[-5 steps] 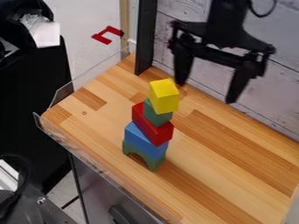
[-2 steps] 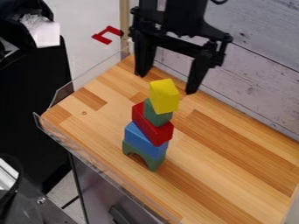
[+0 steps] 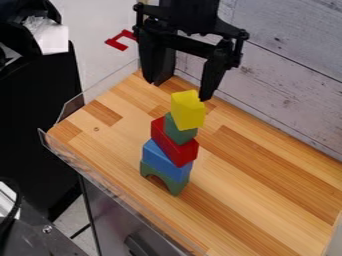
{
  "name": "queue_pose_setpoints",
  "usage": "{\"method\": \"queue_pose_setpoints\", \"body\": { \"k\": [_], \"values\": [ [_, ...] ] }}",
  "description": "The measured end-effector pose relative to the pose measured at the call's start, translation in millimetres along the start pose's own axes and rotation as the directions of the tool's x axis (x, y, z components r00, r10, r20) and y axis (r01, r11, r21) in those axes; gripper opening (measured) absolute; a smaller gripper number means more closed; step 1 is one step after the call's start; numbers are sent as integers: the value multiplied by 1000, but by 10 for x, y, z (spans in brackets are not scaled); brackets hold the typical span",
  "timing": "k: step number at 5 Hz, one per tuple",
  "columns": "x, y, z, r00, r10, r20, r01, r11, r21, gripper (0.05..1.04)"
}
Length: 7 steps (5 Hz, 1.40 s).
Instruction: Take the yellow cube and put in on the right side of the table
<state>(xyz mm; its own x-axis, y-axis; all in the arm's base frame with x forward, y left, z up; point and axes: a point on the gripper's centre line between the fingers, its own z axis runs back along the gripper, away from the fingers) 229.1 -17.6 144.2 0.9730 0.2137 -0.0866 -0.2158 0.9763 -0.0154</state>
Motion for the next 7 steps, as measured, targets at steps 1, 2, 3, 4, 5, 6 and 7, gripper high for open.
{"method": "queue_pose_setpoints", "body": {
  "k": [1,2,3,4,5,6,7],
  "values": [
    [-18,12,-23,998,-57,-29,57,998,-9,999],
    [-15,-6,-32,980,-180,-81,179,984,-20,999],
    [46,12,-79,969,-243,-36,245,969,31,999],
    [27,9,-80,953,-299,38,298,954,32,999],
    [18,36,-140,946,-322,41,321,946,38,999],
    [-8,46,-201,943,-330,50,329,944,25,999],
    [13,31,-200,935,-345,78,345,938,23,999]
  ]
}}
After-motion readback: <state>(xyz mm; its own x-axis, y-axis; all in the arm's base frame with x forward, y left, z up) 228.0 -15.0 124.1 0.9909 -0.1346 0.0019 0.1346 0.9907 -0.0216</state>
